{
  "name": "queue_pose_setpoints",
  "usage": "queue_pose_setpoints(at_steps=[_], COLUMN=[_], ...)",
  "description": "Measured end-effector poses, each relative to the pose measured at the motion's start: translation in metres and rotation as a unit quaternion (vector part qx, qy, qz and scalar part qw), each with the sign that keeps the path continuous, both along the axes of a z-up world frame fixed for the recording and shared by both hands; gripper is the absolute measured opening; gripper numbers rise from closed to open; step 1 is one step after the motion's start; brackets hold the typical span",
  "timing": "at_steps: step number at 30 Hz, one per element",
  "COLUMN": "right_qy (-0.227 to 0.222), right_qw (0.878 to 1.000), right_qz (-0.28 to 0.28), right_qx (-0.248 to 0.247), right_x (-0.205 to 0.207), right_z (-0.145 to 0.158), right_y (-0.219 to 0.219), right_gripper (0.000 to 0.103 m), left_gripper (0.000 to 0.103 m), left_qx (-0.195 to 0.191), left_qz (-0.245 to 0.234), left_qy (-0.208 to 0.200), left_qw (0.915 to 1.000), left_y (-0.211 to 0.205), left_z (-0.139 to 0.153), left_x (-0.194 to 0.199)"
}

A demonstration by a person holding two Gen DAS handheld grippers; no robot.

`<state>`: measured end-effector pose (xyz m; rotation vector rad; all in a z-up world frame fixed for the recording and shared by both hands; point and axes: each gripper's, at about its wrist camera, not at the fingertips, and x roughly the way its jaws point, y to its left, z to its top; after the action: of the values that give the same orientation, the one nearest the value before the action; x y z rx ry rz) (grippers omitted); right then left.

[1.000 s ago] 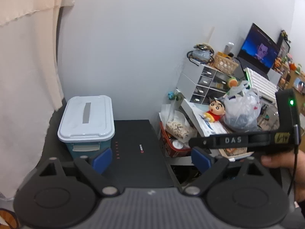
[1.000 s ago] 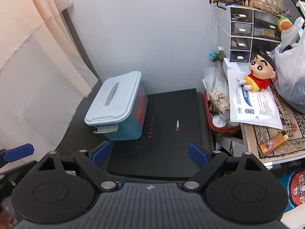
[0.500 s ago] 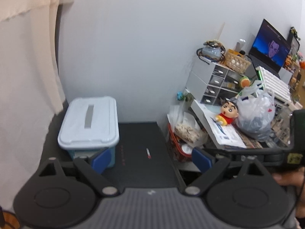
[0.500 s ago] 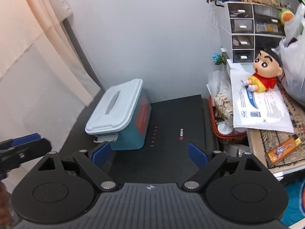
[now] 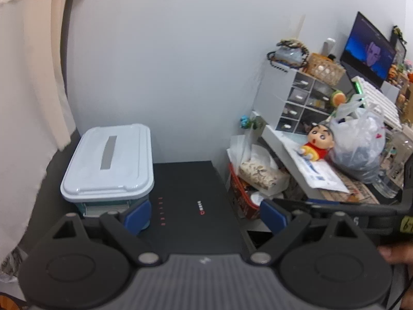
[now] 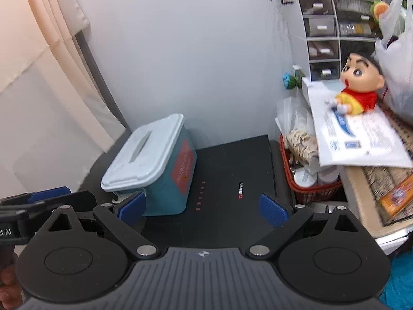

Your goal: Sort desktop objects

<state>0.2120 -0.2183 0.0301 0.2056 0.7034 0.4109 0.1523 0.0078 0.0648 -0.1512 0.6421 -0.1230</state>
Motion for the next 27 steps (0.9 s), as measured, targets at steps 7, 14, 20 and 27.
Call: queue_pose_setpoints(at_steps=[7, 14, 20, 27], right_qy=[0.003, -0.026, -0.023, -0.031], right_qw=[1.000, 0.998, 0.999, 0.998], right_qz=[-0.001, 0.028, 0.020, 0.023], right_qx=[-0.008, -0.040, -0.033, -0.040], right_x=[0.006, -0.001, 0.000, 0.002], right_z=[-0.039, -0.059, -0.073, -0.090], right_y=[0.010, 0.027, 0.025, 0.030], right_gripper=[0.097, 0.097, 0.097, 0.097], left_gripper=[0.093, 0.093, 0.093, 0.093], left_qx=[-0.006, -0.025, -0.023, -0.028], left_qz=[0.020, 0.030, 0.019, 0.023], left_qy=[0.020, 0.044, 0.053, 0.046], left_qw=[0.9996, 0.9983, 0.9982, 0.9983], left_y=[0.013, 0.023, 0.022, 0.027], left_z=[-0.033, -0.067, -0.086, -0.103], left_x=[0.016, 0.028, 0.045, 0.049])
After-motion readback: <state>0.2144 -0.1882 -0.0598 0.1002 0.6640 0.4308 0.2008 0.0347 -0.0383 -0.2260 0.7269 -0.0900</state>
